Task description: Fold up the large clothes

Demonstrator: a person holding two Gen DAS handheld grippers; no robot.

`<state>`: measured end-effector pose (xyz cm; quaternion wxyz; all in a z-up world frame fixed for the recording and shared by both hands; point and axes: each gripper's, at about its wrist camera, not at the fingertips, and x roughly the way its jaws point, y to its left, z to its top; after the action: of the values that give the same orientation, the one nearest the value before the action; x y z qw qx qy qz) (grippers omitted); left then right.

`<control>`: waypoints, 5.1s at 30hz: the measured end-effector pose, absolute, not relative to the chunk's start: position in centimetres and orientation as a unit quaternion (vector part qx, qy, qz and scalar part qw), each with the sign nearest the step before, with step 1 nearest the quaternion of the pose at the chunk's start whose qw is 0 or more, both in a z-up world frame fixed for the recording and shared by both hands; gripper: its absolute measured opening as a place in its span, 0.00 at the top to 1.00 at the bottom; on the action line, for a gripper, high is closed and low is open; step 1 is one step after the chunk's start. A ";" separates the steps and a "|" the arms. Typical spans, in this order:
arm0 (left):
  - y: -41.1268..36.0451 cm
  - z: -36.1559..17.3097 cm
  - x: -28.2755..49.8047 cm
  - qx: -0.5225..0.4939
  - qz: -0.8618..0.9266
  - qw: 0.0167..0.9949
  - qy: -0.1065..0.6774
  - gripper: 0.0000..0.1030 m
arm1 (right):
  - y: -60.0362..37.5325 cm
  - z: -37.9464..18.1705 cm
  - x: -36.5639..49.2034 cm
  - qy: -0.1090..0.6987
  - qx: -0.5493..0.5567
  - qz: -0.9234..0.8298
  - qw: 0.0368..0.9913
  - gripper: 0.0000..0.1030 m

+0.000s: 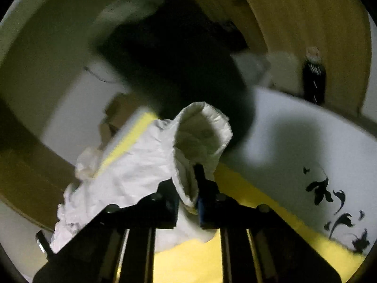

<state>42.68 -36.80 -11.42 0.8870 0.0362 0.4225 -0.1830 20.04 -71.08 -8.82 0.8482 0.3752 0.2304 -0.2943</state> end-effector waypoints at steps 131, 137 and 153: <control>8.2 -16.8 23.4 -0.415 -0.301 0.664 0.545 0.80 | -47.2 -19.0 16.7 0.432 0.449 0.041 0.781 0.85; 9.0 -18.1 22.7 -0.410 -0.266 0.663 0.567 0.94 | -46.9 -18.0 16.7 0.421 0.442 0.045 0.791 0.86; 11.8 -11.3 19.4 -0.374 -0.299 0.708 0.518 0.97 | -45.5 -12.6 14.8 0.376 0.432 0.088 0.815 0.90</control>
<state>19.42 11.79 -11.29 0.7082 -0.3744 0.5183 -0.2994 14.84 -45.46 -12.63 0.8152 0.4316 0.3761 0.0879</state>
